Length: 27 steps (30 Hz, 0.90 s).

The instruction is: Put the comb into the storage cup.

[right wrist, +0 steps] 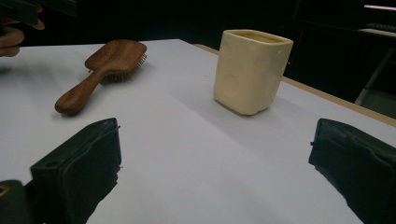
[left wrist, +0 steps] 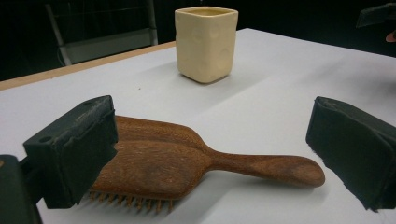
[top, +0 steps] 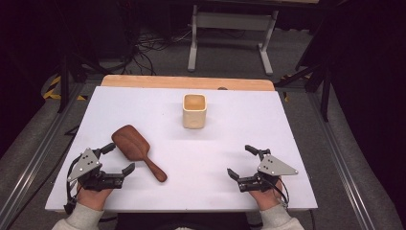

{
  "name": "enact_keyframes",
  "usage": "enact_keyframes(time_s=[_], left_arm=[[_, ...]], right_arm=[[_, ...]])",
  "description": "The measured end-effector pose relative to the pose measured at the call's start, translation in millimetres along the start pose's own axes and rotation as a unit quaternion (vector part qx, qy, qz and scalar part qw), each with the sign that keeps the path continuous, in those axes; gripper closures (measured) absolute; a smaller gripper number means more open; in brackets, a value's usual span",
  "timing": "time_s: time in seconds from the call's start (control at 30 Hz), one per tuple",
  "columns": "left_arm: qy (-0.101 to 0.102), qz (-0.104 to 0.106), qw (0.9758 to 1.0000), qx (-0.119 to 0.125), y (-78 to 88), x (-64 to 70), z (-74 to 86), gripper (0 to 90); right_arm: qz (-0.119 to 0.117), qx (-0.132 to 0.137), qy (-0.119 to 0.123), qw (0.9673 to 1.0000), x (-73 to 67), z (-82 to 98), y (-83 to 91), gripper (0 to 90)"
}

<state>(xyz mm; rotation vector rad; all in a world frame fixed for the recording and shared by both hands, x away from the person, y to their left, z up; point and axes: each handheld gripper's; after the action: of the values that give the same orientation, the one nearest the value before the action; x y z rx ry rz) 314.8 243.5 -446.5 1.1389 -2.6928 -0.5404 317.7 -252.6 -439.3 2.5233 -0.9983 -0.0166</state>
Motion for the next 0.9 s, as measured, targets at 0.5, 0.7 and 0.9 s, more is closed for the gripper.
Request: enact_keyframes(time_s=[0.5, 0.7, 0.9], left_arm=[[0.002, 0.000, 1.0000, 0.000, 1.9, -1.6, -0.3, 3.4], [0.006, 0.008, 0.9999, -0.001, 1.1, -0.9, -3.2, 5.1], [0.000, 0.019, 0.9998, -0.008, -1.5, 3.1, -11.1, 8.3]], right_arm=[[-0.001, -0.004, -0.004, 1.0000, 0.1, -0.6, -0.5, 2.4], [-0.002, -0.006, -0.004, 1.0000, 0.4, -0.4, -0.7, 2.4], [-0.002, -0.005, -0.005, 1.0000, 0.4, -0.7, -0.9, 2.4]])
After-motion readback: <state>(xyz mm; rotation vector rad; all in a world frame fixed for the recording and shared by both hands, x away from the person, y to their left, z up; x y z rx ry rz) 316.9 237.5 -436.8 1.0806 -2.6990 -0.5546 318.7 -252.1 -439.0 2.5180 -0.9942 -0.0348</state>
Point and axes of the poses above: each handheld gripper's, and its own axes: y roughly backward along the jaws, z roughly out of its underside, x roughly to its right, and after that the axes turned 9 degrees about -x, right-handed
